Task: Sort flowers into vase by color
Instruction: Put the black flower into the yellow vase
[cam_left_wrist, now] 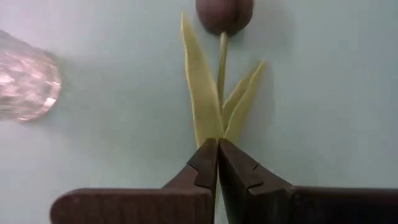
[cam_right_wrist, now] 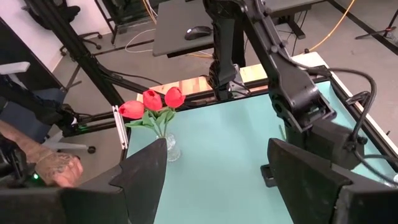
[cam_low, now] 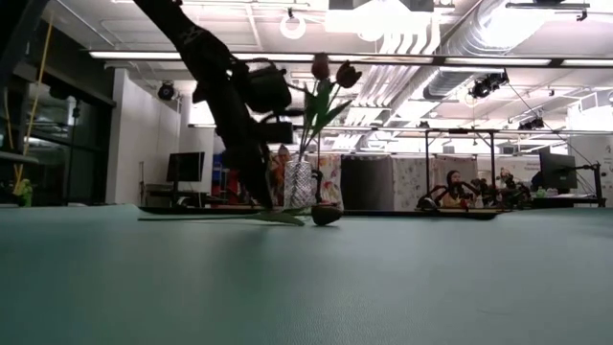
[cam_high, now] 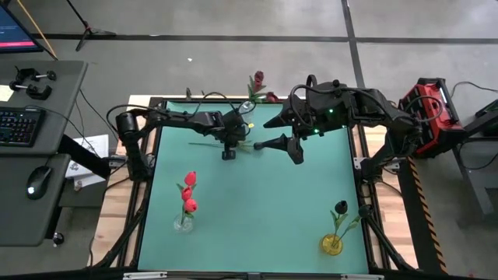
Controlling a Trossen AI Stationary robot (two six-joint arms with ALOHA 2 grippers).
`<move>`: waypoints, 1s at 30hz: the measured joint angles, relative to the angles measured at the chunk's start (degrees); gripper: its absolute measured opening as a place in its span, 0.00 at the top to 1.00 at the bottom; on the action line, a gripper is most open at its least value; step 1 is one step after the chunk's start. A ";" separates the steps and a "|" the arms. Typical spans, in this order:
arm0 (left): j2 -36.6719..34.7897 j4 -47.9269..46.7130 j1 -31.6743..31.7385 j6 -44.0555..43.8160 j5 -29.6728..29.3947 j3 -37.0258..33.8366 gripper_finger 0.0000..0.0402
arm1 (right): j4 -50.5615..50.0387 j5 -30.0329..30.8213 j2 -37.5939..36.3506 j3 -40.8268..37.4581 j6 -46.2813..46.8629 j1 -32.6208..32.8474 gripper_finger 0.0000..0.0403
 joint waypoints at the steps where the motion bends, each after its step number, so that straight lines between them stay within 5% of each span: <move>1: -0.87 -0.35 -0.03 -0.20 0.00 0.01 1.00 | 0.00 -0.01 0.00 0.00 -0.11 0.00 0.34; 20: -18.27 -11.52 0.06 -0.35 1.25 -0.03 1.00 | 0.24 -0.03 0.00 -1.09 3.52 -0.58 0.34; 30: -11.04 -3.41 0.23 0.71 3.02 -4.97 0.92 | -2.45 0.00 0.39 -1.75 1.99 -0.50 0.34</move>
